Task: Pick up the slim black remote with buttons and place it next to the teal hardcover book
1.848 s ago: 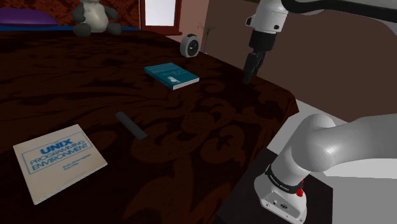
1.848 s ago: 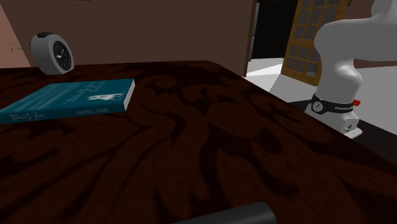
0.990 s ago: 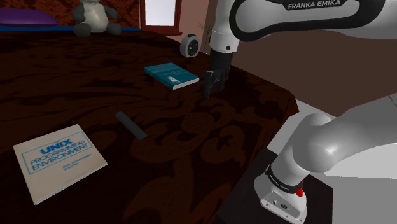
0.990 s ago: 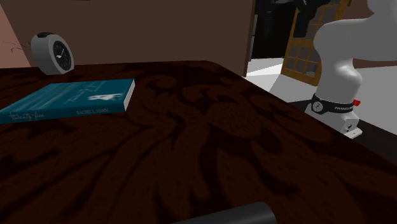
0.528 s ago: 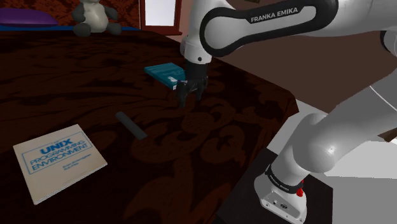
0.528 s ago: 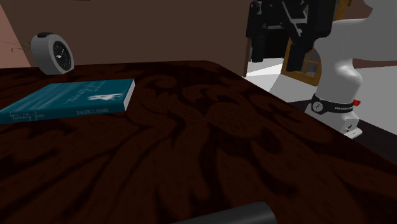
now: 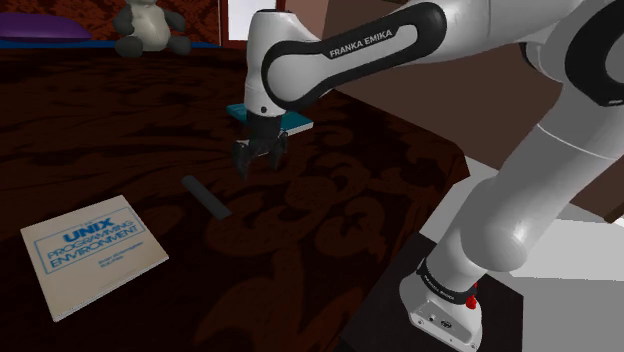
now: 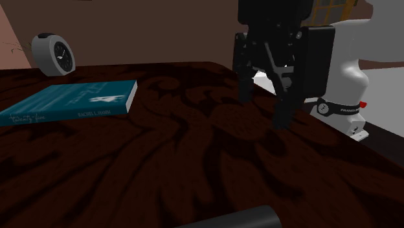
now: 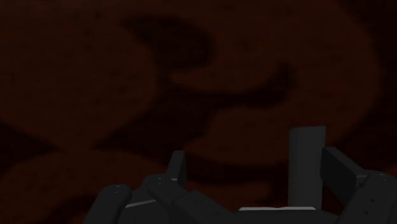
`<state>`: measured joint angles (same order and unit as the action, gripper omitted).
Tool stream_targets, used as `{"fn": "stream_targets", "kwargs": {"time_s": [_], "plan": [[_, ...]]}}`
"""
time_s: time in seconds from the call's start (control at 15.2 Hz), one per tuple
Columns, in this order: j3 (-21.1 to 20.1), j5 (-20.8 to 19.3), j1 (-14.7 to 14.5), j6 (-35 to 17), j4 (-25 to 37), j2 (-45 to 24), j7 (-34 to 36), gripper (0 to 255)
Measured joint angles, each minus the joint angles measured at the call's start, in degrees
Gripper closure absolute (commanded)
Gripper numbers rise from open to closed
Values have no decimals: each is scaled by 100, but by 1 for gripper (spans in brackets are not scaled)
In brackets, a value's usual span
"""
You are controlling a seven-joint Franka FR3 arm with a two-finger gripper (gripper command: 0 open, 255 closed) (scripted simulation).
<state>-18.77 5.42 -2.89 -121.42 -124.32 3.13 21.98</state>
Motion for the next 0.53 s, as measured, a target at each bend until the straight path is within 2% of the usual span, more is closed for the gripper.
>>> {"fn": "stream_targets", "kwargs": {"time_s": [0.53], "plan": [[-103,-651,-308,-449,1413,-1801,957,0]]}}
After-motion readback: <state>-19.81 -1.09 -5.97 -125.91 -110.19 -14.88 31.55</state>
